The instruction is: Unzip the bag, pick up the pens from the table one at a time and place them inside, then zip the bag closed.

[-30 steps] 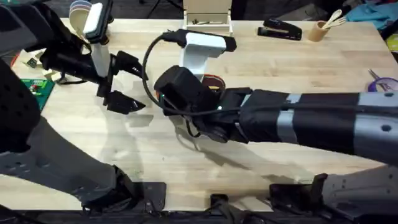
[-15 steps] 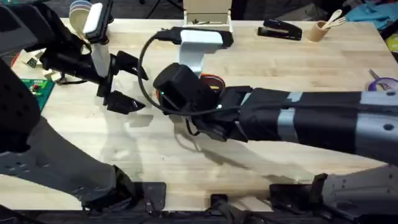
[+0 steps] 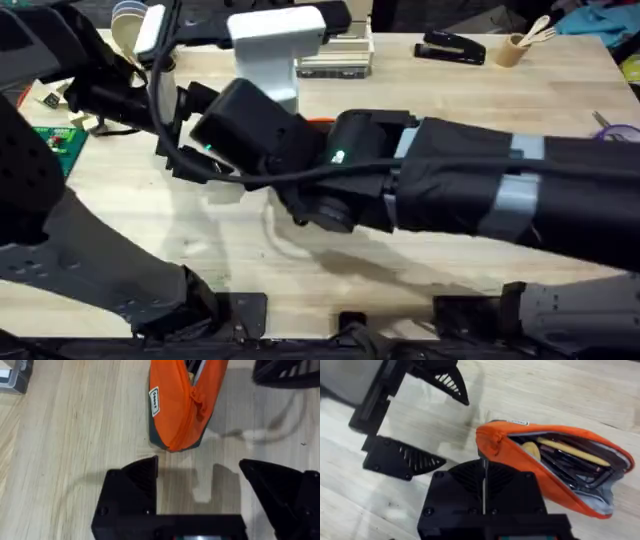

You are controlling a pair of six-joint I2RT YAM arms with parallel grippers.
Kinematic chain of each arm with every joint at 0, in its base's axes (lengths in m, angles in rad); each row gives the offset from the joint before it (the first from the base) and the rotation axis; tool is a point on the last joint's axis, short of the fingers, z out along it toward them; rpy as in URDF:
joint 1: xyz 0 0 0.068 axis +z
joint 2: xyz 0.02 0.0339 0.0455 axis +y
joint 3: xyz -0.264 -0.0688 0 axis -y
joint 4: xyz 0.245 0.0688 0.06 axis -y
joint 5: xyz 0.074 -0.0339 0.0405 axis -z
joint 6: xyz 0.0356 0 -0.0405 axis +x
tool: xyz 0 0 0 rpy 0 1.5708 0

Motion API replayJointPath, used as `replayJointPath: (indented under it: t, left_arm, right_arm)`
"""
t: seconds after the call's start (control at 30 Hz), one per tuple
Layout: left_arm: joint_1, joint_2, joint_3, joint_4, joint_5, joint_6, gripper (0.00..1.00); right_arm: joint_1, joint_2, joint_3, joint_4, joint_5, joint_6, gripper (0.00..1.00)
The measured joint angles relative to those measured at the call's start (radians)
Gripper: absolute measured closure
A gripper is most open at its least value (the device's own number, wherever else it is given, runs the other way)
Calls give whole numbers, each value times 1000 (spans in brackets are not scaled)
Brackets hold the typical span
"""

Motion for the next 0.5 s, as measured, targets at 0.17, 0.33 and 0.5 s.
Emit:
replayJointPath:
  t: [0.17, 0.33, 0.5]
  left_arm:
    - [0, 0, 0, 0, 0, 0, 7]
    - [0, 0, 0, 0, 0, 0, 7]
    - [0, 0, 0, 0, 0, 0, 7]
  right_arm:
    - [49, 0, 40, -45, 46, -2, 970]
    - [81, 0, 58, -51, 62, -15, 762]
    - [92, 0, 59, -69, 66, -30, 48]
